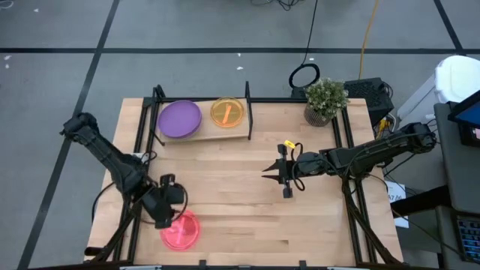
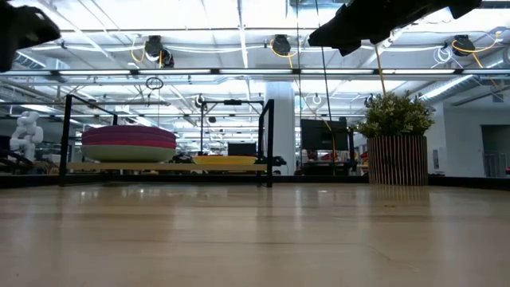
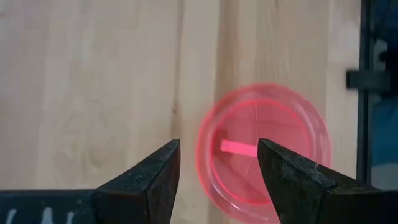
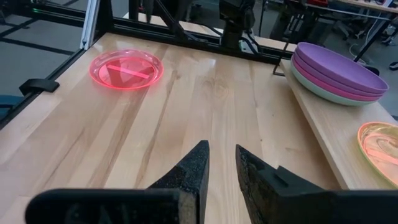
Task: Place and stack plates onto a shelf
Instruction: Stack the pink transparent plate into the orange transparent plate on the shelf
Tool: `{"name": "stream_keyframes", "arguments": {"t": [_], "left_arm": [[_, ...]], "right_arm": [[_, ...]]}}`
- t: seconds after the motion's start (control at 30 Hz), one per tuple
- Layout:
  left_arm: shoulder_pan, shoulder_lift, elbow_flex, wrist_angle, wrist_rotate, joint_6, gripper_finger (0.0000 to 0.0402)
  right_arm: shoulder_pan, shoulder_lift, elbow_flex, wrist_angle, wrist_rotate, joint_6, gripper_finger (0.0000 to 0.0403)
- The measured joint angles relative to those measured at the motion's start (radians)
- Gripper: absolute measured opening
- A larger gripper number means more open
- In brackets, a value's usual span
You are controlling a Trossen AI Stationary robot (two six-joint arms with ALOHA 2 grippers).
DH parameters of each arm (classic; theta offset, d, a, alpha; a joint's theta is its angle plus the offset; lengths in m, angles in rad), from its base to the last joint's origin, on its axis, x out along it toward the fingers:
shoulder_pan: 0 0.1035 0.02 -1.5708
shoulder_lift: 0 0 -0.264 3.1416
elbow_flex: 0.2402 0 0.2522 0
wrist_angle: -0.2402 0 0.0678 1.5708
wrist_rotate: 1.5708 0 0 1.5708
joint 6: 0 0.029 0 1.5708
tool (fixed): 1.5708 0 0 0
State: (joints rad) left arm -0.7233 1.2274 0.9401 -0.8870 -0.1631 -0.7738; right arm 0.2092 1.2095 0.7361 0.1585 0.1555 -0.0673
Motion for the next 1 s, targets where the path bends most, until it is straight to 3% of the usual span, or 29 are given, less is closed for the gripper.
{"name": "stream_keyframes", "arguments": {"t": [0.27,0.63,1.0], "left_arm": [[-0.083,0.113,-0.001,0.026,-0.002,-0.032,0.0216],[-0.058,0.265,-0.002,0.023,0.006,-0.063,0.0167],[-0.047,0.350,-0.002,0.030,0.007,-0.019,0.0163]], "right_arm": [[0.000,0.000,0.000,0.000,-0.003,0.000,0.0066],[0.000,0.000,0.000,-0.001,-0.003,-0.002,0.0066],[0.000,0.000,0.000,-0.001,-0.002,-0.005,0.0066]]}}
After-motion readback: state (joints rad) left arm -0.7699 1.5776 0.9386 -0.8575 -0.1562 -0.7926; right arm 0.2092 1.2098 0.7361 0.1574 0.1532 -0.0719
